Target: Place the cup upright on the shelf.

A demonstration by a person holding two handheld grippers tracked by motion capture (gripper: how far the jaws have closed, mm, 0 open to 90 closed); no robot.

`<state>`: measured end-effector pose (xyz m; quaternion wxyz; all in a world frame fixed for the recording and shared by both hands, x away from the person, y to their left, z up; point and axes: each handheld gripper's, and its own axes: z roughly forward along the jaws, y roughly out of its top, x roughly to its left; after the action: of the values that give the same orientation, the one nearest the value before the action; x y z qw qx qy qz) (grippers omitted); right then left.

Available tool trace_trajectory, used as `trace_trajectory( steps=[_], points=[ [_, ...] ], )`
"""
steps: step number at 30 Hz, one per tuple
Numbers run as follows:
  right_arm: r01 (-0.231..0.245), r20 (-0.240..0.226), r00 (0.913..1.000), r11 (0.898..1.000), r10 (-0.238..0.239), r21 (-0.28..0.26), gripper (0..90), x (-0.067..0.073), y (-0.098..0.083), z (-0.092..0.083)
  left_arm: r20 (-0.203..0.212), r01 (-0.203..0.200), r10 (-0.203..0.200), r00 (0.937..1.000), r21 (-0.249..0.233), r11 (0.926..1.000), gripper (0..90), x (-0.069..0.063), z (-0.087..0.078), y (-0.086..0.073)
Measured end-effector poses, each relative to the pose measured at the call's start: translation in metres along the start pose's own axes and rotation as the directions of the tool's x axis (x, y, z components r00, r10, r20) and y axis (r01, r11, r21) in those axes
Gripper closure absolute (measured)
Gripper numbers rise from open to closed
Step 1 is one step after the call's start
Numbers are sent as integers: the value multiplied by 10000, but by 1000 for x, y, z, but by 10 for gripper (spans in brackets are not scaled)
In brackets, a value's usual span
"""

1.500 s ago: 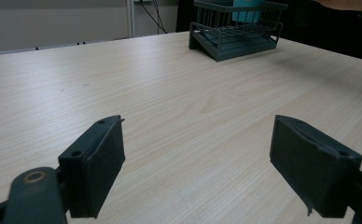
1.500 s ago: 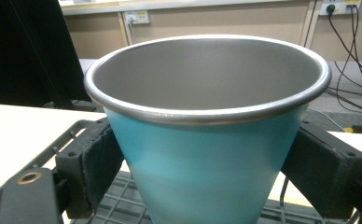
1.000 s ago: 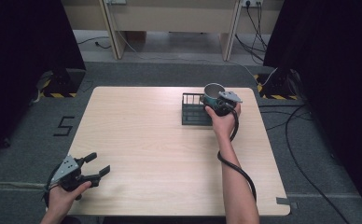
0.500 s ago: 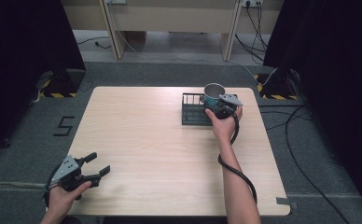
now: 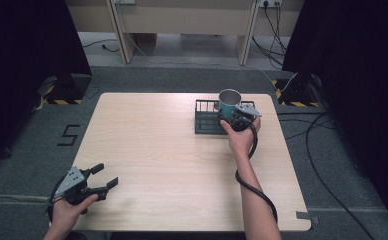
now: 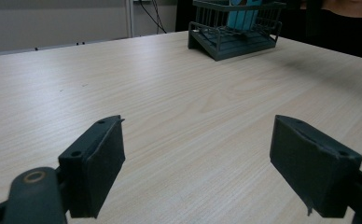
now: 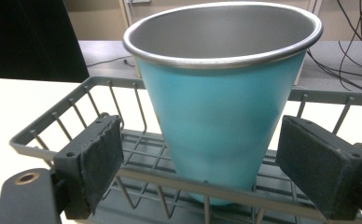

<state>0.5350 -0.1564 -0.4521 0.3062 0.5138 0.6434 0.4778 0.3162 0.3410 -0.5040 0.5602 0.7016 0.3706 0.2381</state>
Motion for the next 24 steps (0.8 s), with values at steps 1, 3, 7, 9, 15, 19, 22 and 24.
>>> trace_trajectory(
  steps=[1,3,7,9,15,19,22,24],
  points=[
    [14,-27,10000,10000,-14,-2,155,0,0,-2,0,4,-4,10000,1,10000,172,0,0,0],
    [66,-115,9999,10000,-66,-9,156,1,0,-7,-3,-5,5,10000,5,10000,172,0,0,0],
    [161,-292,9994,9999,-160,13,155,0,0,-12,-5,-10,10,10000,7,10000,172,0,0,0],
    [170,-310,9994,9998,-168,69,156,-1,0,-15,-8,-13,13,10000,9,10000,172,0,0,0],
    [206,-363,9991,9996,-199,180,156,-5,-4,-29,-16,-19,19,10000,20,10000,172,0,0,0],
    [197,-340,9992,9996,-190,202,156,-7,-7,-34,-16,-25,25,10000,28,10000,172,0,0,0],
    [187,-300,9994,9995,-180,241,156,-10,-10,-39,-20,-29,29,10000,32,10000,172,0,0,0],
    [164,-316,9994,9995,-155,262,156,-11,-11,-43,-19,-47,47,10000,40,10000,171,0,0,0]
  ],
)
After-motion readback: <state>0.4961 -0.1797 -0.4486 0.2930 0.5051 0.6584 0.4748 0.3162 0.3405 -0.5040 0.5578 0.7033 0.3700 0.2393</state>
